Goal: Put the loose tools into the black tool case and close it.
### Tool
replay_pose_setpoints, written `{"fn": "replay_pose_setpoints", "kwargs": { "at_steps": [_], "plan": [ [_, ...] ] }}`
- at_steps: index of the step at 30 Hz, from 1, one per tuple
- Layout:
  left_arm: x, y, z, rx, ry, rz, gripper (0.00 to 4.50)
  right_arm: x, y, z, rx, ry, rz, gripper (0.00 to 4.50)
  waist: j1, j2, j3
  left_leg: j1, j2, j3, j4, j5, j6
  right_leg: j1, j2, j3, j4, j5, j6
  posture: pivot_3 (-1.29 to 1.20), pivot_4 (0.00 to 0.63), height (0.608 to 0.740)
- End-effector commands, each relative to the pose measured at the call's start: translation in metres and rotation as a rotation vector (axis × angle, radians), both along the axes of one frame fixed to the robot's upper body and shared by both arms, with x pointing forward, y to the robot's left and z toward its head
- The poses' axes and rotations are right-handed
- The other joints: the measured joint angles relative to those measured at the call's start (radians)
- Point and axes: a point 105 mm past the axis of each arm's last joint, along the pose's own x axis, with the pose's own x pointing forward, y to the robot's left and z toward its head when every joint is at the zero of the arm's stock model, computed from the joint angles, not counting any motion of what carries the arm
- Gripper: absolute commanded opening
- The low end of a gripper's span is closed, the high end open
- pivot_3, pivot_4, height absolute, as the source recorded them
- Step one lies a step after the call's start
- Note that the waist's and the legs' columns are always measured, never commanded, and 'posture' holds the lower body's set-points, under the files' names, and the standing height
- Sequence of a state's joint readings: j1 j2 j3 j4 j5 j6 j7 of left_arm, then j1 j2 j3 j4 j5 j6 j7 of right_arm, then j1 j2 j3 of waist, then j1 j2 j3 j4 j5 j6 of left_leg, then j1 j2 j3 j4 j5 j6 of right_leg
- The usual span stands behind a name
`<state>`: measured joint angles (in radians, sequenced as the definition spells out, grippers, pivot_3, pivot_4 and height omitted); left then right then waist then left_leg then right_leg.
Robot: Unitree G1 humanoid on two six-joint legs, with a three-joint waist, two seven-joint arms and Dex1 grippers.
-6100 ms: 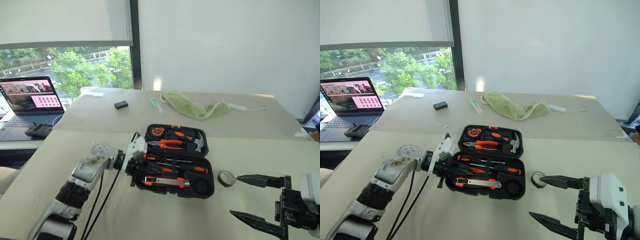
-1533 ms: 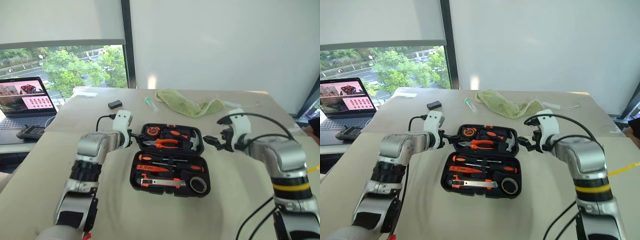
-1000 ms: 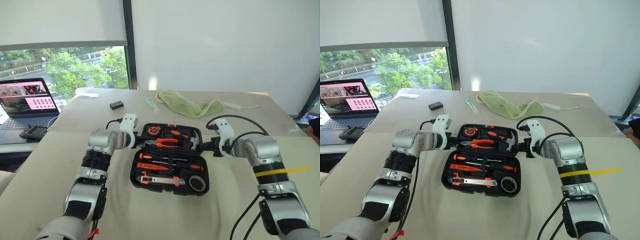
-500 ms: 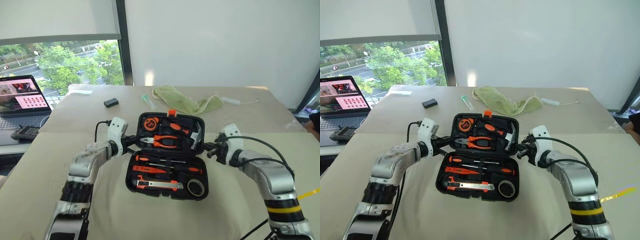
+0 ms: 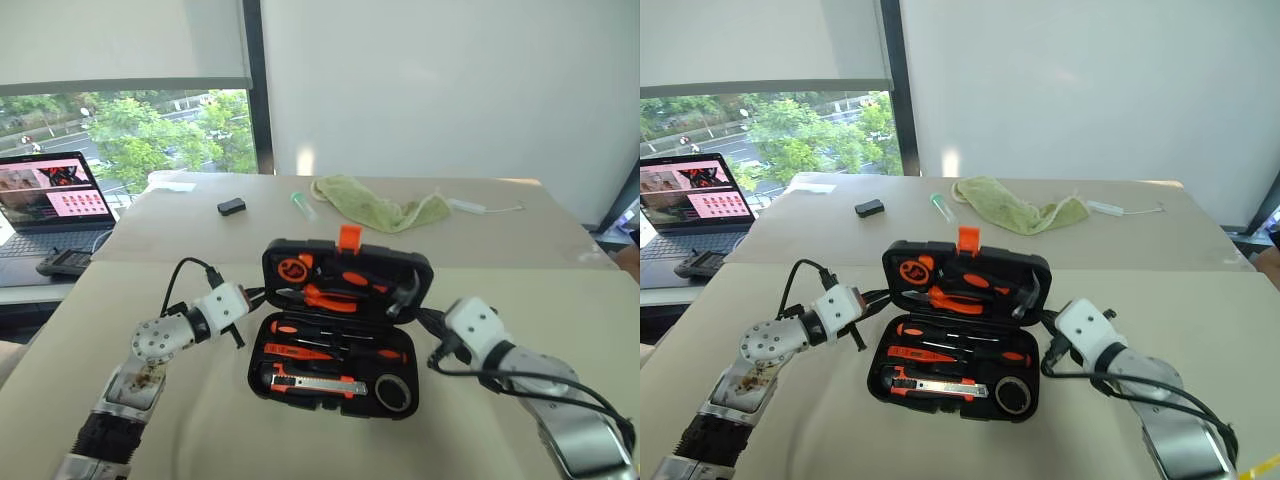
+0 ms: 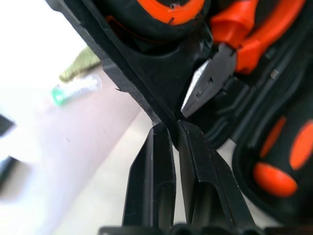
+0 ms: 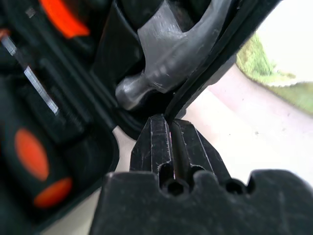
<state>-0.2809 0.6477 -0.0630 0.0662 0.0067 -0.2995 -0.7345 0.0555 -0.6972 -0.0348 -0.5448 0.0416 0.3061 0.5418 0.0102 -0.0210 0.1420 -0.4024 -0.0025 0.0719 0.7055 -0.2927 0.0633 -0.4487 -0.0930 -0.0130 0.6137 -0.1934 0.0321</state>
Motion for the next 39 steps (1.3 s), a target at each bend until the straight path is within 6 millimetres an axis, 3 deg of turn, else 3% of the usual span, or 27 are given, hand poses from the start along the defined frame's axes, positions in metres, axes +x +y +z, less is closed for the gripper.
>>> {"fn": "replay_pose_setpoints", "kwargs": {
  "at_steps": [1,6,10,13,15,17,18,19,21,24,29,32,33,34,39],
  "plan": [
    [-0.017,0.002,-0.011,0.099,-0.018,-0.096,0.03,-0.023,0.006,0.024,-0.104,-0.149,0.102,0.00,0.001,0.000,0.000,0.002,0.000,0.000,0.000,0.000,0.000,0.001,0.000,0.000,0.000,0.000,0.000,0.00,0.150,0.740],
    [-0.024,0.031,-0.018,0.007,0.140,-0.028,0.03,-0.042,-0.005,0.011,-0.197,-0.109,0.110,0.00,-0.002,0.000,0.000,0.012,0.001,0.001,0.000,-0.003,0.004,0.014,0.000,0.000,-0.003,-0.002,0.002,0.00,0.150,0.740],
    [-0.024,0.067,-0.019,-0.089,0.223,0.114,1.23,-0.054,-0.020,0.005,-0.255,-0.085,0.083,1.33,-0.010,0.000,0.000,0.019,0.002,0.002,0.000,-0.004,0.005,0.020,-0.001,0.000,-0.002,-0.002,0.002,0.00,0.150,0.740],
    [-0.023,0.085,-0.022,-0.098,0.262,0.175,2.43,-0.064,-0.029,0.001,-0.300,-0.056,0.074,2.46,-0.003,-0.002,0.001,0.022,0.003,0.001,0.000,-0.004,0.005,0.023,0.000,-0.001,-0.002,-0.003,0.001,0.00,0.150,0.740],
    [-0.022,0.089,-0.023,-0.099,0.277,0.186,3.13,-0.070,-0.032,-0.001,-0.298,-0.031,0.069,3.08,0.005,-0.001,0.001,0.024,0.003,0.001,0.000,-0.004,0.004,0.025,0.000,-0.002,-0.003,-0.004,0.000,0.00,0.150,0.740],
    [-0.019,0.086,-0.024,-0.152,0.320,0.192,3.86,-0.077,-0.032,-0.002,-0.180,0.047,0.034,3.72,0.011,-0.002,0.001,0.025,0.002,0.001,0.000,-0.004,0.004,0.026,-0.001,-0.002,-0.003,-0.004,0.001,0.00,0.150,0.740],
    [-0.019,0.083,-0.024,-0.178,0.345,0.188,4.34,-0.082,-0.031,-0.005,-0.134,0.099,0.031,3.78,0.010,-0.002,0.001,0.025,0.002,0.001,0.000,-0.004,0.004,0.026,-0.001,-0.002,-0.002,-0.004,0.001,0.00,0.150,0.740],
    [-0.019,0.079,-0.024,-0.202,0.379,0.175,4.45,-0.088,-0.029,-0.011,-0.090,0.168,0.034,3.78,0.010,-0.002,0.001,0.025,0.002,0.001,0.000,-0.004,0.004,0.026,-0.001,-0.001,-0.002,-0.004,0.001,0.00,0.150,0.740],
    [-0.021,0.069,-0.023,-0.242,0.442,0.140,4.45,-0.095,-0.023,-0.019,-0.036,0.263,0.052,3.78,0.007,-0.002,0.001,0.025,0.003,0.001,0.000,-0.004,0.004,0.026,-0.002,-0.001,-0.002,-0.003,0.000,0.00,0.150,0.740],
    [-0.027,0.052,-0.025,-0.251,0.547,0.082,3.73,-0.095,-0.017,-0.029,0.009,0.340,0.062,3.09,0.003,-0.002,0.000,0.025,0.003,0.000,0.000,-0.004,0.004,0.026,-0.002,-0.001,-0.002,-0.004,0.000,0.00,0.150,0.740],
    [-0.046,0.027,-0.031,-0.144,0.654,0.009,2.04,-0.090,0.002,-0.040,0.031,0.439,0.130,1.42,-0.001,-0.002,0.000,0.025,0.004,0.000,0.000,-0.004,0.004,0.025,-0.002,-0.001,-0.001,-0.005,-0.003,0.00,0.150,0.740],
    [-0.058,0.013,-0.033,-0.091,0.695,-0.028,0.78,-0.082,0.016,-0.040,0.066,0.474,0.183,0.21,0.000,-0.002,0.000,0.025,0.004,0.000,-0.001,-0.005,0.003,0.024,-0.001,-0.001,-0.001,-0.006,-0.004,0.00,0.150,0.740],
    [-0.060,0.009,-0.034,-0.076,0.702,-0.029,0.56,-0.079,0.022,-0.042,0.056,0.478,0.214,0.01,0.001,-0.002,0.000,0.025,0.004,0.000,-0.001,-0.005,0.003,0.024,0.000,-0.001,-0.002,-0.006,-0.004,0.00,0.150,0.740],
    [-0.064,0.003,-0.036,-0.058,0.712,-0.033,0.07,-0.067,0.027,-0.043,0.070,0.474,0.211,0.00,0.001,-0.003,0.000,0.025,0.004,0.000,-0.001,-0.005,0.003,0.025,0.000,-0.001,-0.002,-0.007,-0.005,0.00,0.150,0.740],
    [-0.066,-0.013,-0.032,-0.103,0.721,-0.009,0.07,-0.016,0.038,-0.041,0.039,0.428,0.179,0.00,-0.014,-0.010,0.001,0.028,0.006,0.000,-0.001,-0.004,0.001,0.026,0.002,0.000,-0.002,-0.008,-0.010,0.00,0.150,0.740]
  ]
}}
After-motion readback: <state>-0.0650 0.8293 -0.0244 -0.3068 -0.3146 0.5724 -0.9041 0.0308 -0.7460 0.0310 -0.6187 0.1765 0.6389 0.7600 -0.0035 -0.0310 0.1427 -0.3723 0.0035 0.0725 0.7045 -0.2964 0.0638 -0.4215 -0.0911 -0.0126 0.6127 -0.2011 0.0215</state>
